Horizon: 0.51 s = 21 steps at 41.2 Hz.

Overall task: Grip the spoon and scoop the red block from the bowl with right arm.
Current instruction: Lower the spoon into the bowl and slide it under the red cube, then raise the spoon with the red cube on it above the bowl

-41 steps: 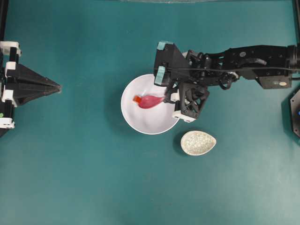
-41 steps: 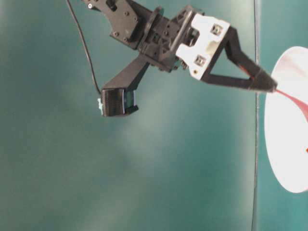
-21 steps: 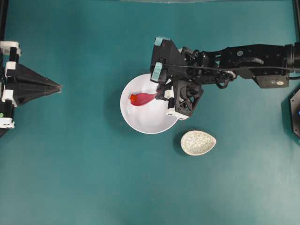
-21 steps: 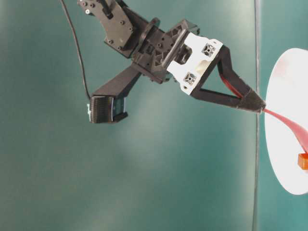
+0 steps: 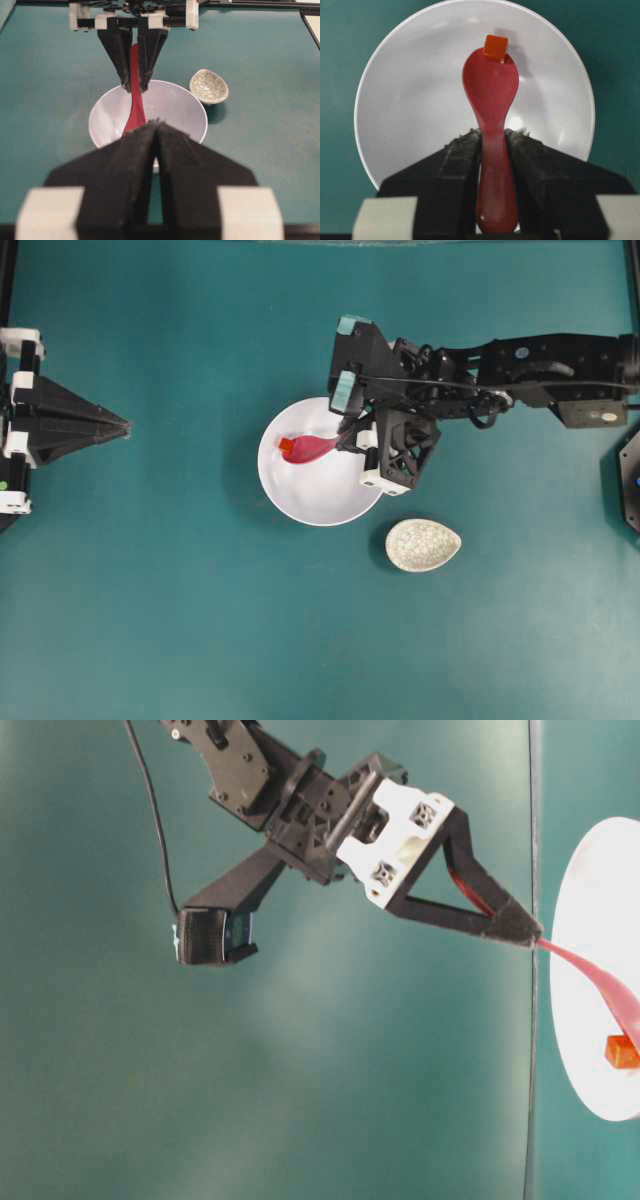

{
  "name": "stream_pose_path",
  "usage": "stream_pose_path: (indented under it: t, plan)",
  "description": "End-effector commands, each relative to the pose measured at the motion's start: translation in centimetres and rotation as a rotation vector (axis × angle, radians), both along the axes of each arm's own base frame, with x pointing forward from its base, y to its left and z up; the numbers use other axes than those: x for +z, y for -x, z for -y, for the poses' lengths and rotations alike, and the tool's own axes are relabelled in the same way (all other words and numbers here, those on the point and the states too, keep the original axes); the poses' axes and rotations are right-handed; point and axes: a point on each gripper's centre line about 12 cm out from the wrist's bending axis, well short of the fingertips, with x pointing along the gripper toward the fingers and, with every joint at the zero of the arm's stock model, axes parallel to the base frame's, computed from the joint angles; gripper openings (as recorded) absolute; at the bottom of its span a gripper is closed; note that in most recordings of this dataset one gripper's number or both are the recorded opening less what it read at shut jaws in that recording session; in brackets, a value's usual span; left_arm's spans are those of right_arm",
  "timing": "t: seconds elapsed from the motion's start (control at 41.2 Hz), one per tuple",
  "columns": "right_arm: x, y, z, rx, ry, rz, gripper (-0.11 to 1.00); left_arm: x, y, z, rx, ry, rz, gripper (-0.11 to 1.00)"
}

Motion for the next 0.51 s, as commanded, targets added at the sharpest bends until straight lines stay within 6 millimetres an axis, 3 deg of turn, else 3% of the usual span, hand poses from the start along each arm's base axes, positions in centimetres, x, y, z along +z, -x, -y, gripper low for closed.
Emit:
stream_pose_path:
  t: [0.0, 0.485]
  plan:
    - [1.81, 0.17, 0.16, -0.007, 0.012, 0.061, 0.25, 1.06, -0.29, -0.04, 0.001, -0.005, 0.029, 0.00]
    - [2.63, 0.99, -0.01, -0.030, 0.054, 0.216, 0.25, 1.02, -0.28, -0.04, 0.001, -0.005, 0.026, 0.00]
